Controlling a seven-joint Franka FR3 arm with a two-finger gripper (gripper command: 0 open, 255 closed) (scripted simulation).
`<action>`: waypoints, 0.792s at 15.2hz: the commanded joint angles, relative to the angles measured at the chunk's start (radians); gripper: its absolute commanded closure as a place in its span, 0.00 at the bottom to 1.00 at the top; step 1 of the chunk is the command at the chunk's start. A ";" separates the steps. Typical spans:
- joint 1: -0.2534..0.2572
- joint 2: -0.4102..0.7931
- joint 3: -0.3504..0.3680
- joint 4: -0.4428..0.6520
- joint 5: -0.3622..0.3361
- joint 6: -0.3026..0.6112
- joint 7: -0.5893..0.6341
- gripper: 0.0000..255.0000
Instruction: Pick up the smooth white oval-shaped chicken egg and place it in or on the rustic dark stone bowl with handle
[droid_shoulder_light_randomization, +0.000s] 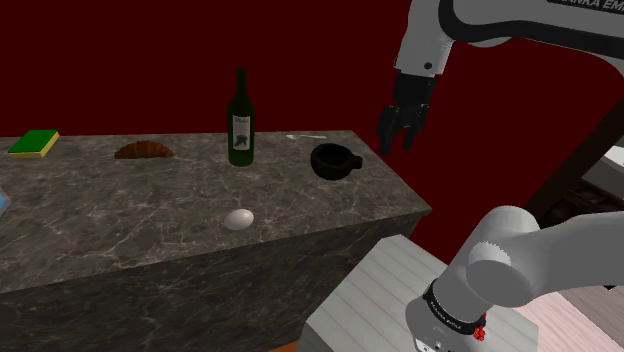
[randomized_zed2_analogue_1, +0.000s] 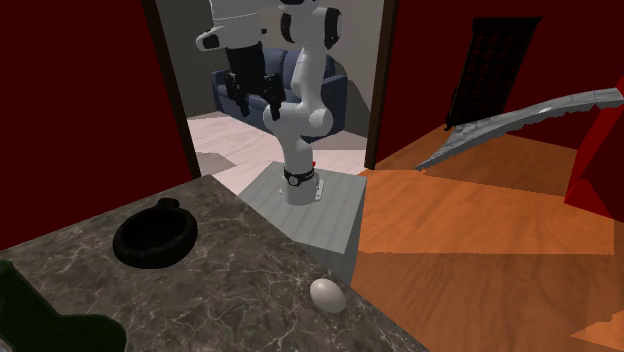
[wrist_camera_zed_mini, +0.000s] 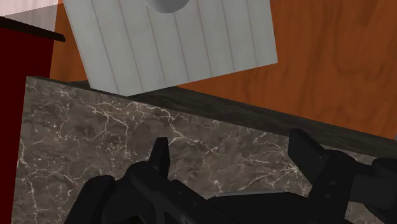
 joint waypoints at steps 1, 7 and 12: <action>0.000 0.000 0.000 0.000 0.000 0.000 0.000 0.00; 0.045 0.203 0.052 0.040 0.030 0.131 -0.006 0.00; 0.078 0.384 0.095 0.105 0.044 0.219 -0.010 0.00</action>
